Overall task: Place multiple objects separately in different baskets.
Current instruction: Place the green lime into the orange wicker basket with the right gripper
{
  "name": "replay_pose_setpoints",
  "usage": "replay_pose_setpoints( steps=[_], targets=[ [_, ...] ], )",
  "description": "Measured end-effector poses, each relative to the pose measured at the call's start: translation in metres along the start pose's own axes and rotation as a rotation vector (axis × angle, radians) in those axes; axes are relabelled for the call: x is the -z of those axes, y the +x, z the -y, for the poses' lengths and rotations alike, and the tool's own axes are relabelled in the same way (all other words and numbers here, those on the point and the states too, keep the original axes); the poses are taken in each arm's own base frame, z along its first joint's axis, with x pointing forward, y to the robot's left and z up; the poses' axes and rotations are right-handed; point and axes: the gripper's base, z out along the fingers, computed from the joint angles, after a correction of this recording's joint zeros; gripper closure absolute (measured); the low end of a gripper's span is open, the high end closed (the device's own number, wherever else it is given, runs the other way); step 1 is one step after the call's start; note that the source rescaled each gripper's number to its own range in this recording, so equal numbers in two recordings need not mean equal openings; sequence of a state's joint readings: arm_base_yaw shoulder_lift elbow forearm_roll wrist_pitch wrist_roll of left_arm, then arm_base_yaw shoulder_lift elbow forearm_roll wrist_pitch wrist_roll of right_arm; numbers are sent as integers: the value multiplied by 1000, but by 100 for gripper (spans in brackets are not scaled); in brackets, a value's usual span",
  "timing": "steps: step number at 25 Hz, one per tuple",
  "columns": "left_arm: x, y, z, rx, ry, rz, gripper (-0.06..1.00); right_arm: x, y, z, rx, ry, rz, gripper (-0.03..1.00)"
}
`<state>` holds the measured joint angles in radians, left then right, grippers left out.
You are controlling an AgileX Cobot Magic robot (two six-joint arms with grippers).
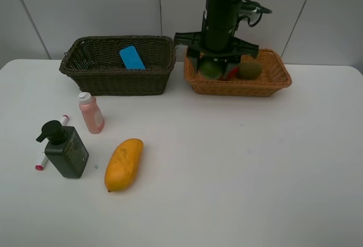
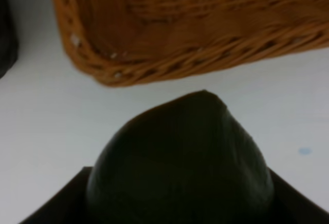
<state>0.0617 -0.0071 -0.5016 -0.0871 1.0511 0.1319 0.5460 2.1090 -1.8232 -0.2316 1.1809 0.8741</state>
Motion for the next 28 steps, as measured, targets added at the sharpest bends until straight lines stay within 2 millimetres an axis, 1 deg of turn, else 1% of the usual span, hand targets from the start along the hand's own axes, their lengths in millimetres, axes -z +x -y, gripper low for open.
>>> replay_pose_setpoints(
  steps=[3, 7, 10, 14, 17, 23, 25, 28],
  targets=[
    [0, 0, 0, 0, 0, 0, -5, -6, -22, 26, -20, 24, 0, 75],
    [0, 0, 0, 0, 0, 0, -5, -14, -47, 59, -36, 39, 10, 75],
    [0, 0, 0, 0, 0, 0, -5, -18, -62, 79, -55, 44, 24, 75],
    [0, 0, 0, 0, 0, 0, -5, -21, -75, 98, -66, 42, 52, 75],
    [0, 0, 0, 0, 0, 0, -5, -22, -82, 103, -43, 38, 87, 75],
    [0, 0, 0, 0, 0, 0, -5, -22, -87, 102, -11, 27, 151, 75],
    [0, 0, 0, 0, 0, 0, -5, -27, -88, 102, 3, 45, 157, 75],
    [0, 0, 0, 0, 0, 0, -5, -41, -88, 102, 23, 78, 145, 75]
  ],
)
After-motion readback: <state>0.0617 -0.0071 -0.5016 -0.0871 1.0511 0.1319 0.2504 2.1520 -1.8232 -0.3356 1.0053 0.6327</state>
